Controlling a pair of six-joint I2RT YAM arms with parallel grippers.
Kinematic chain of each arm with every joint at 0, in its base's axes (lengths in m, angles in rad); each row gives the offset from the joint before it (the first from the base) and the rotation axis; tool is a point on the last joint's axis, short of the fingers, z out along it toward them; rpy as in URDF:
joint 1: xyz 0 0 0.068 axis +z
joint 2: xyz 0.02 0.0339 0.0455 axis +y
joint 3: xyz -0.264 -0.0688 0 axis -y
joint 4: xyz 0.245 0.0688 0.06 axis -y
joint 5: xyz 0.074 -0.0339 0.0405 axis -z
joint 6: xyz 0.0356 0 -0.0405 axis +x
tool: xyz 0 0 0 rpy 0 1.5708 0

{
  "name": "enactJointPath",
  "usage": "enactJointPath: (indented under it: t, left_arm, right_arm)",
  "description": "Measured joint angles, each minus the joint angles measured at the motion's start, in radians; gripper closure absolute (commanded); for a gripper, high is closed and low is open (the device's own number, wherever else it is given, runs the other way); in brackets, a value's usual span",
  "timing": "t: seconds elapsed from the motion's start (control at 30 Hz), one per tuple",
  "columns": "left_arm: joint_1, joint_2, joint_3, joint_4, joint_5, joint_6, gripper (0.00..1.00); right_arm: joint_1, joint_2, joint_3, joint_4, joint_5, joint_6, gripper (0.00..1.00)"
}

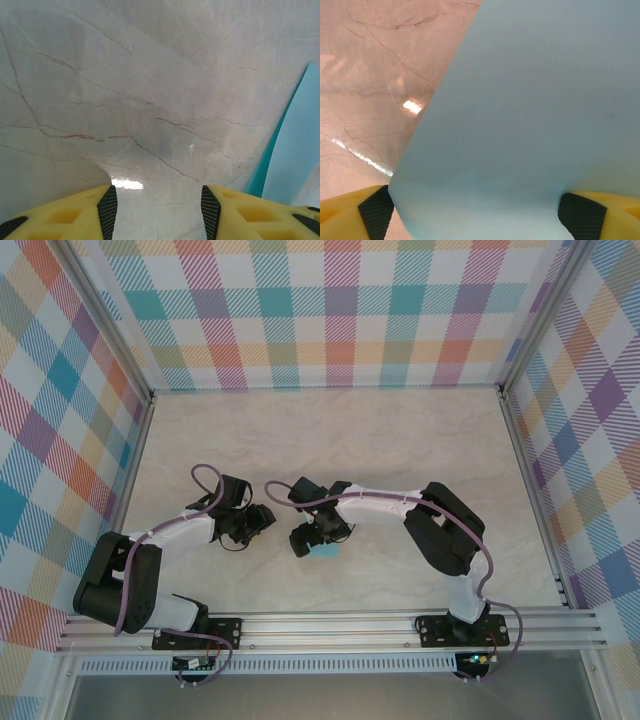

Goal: Fold a paper plane with a square sheet of paper (pick it up from the middle)
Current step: Fold the triangle a second time at the center of the table.

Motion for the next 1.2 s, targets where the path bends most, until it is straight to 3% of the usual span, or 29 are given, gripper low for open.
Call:
enactJointPath:
  t: [0.23, 0.47, 0.8, 1.2]
  left_arm:
    - [0.000, 0.000, 0.000, 0.012, 0.034, 0.003, 0.51]
    - [-0.013, 0.000, 0.000, 0.090, 0.130, 0.016, 0.56]
    - [-0.085, 0.055, -0.005, 0.285, 0.248, -0.023, 0.49]
    - [-0.140, 0.219, 0.010, 0.443, 0.304, -0.106, 0.44]
  right_arm:
    - [-0.011, -0.005, -0.012, 0.009, -0.003, 0.003, 0.20]
    - [-0.080, -0.048, -0.089, 0.096, -0.135, 0.008, 0.29]
    - [-0.168, -0.090, -0.190, 0.237, -0.358, 0.007, 0.30]
    - [-0.179, -0.106, -0.225, 0.304, -0.410, -0.017, 0.24]
